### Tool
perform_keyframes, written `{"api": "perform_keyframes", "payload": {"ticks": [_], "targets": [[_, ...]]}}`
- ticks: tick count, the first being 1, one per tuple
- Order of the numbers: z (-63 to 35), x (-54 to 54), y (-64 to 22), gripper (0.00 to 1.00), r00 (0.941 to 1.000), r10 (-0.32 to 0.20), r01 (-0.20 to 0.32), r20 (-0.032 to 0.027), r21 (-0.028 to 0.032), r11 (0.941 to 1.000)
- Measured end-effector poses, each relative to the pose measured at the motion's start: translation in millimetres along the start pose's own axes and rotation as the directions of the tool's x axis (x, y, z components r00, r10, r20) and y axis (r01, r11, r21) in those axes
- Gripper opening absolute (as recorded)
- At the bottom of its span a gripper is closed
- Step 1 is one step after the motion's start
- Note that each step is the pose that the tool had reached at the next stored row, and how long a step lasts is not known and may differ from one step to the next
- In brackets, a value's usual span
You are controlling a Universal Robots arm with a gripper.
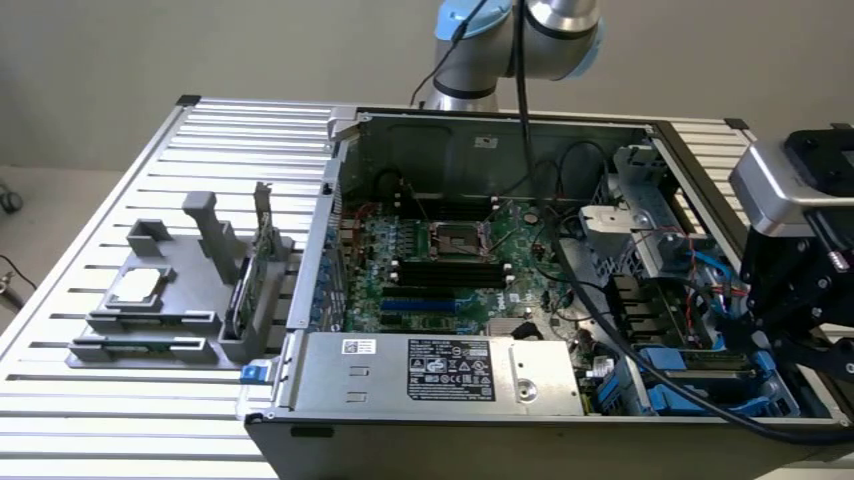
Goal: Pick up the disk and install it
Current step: 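Insert the first disk wire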
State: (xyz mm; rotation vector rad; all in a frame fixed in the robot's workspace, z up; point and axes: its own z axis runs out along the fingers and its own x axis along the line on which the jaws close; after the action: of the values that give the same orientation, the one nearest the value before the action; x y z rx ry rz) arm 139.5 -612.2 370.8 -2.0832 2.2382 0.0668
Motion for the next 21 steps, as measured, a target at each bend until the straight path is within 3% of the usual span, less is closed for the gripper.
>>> {"api": "perform_keyframes", "payload": {"ticks": [5, 8, 15, 21], "targets": [[-2.9, 0.1, -0.1, 0.11, 0.9995, 0.031, -0.031, 0.0038, -0.0166, 0.9994], [-5.8, -0.1, -0.2, 0.11, 0.9988, 0.048, -0.048, 0.0053, -0.0227, 0.9986], [-11.9, -0.5, -0.4, 0.11, 0.9946, 0.104, -0.103, 0.0102, -0.0274, 0.9943], [-14.6, -0.6, -0.4, 0.11, 0.9868, 0.161, -0.161, 0.0136, -0.0291, 0.9866]]}}
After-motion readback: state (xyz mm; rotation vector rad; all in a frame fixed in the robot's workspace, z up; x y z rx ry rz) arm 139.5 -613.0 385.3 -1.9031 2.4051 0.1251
